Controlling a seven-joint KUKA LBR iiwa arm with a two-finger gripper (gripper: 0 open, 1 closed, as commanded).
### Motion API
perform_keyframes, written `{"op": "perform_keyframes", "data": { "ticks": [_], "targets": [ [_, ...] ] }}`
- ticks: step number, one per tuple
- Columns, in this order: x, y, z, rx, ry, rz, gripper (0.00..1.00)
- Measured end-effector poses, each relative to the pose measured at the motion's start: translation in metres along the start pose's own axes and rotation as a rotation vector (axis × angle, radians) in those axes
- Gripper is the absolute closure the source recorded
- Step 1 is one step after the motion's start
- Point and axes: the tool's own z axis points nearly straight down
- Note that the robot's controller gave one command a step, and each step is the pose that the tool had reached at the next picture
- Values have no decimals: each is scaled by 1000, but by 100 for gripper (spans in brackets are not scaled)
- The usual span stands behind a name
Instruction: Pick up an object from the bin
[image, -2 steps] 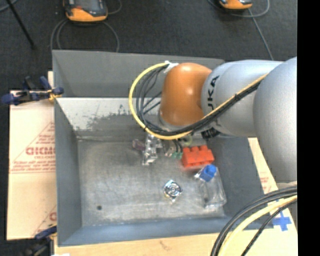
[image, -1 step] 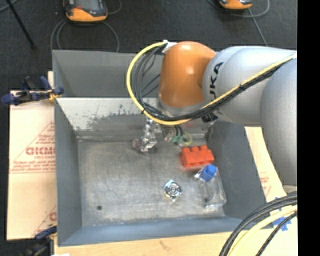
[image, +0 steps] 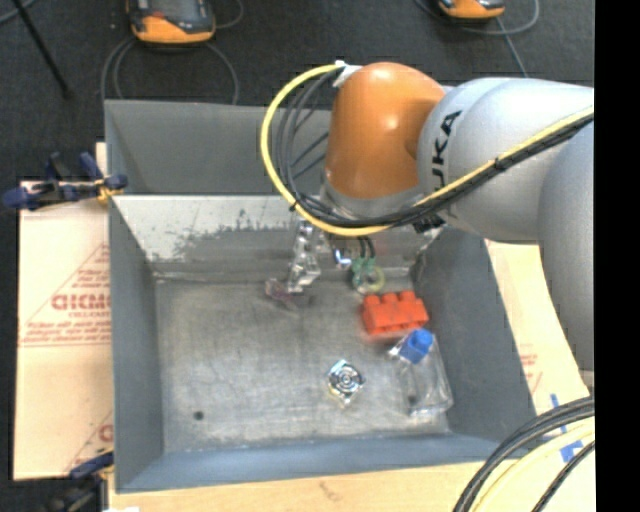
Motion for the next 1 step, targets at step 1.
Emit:
{"op": "perform_keyframes", "data": {
  "ticks": [1],
  "targets": [
    [-5, -9, 29, -1, 7, 71, 100]
  ]
}}
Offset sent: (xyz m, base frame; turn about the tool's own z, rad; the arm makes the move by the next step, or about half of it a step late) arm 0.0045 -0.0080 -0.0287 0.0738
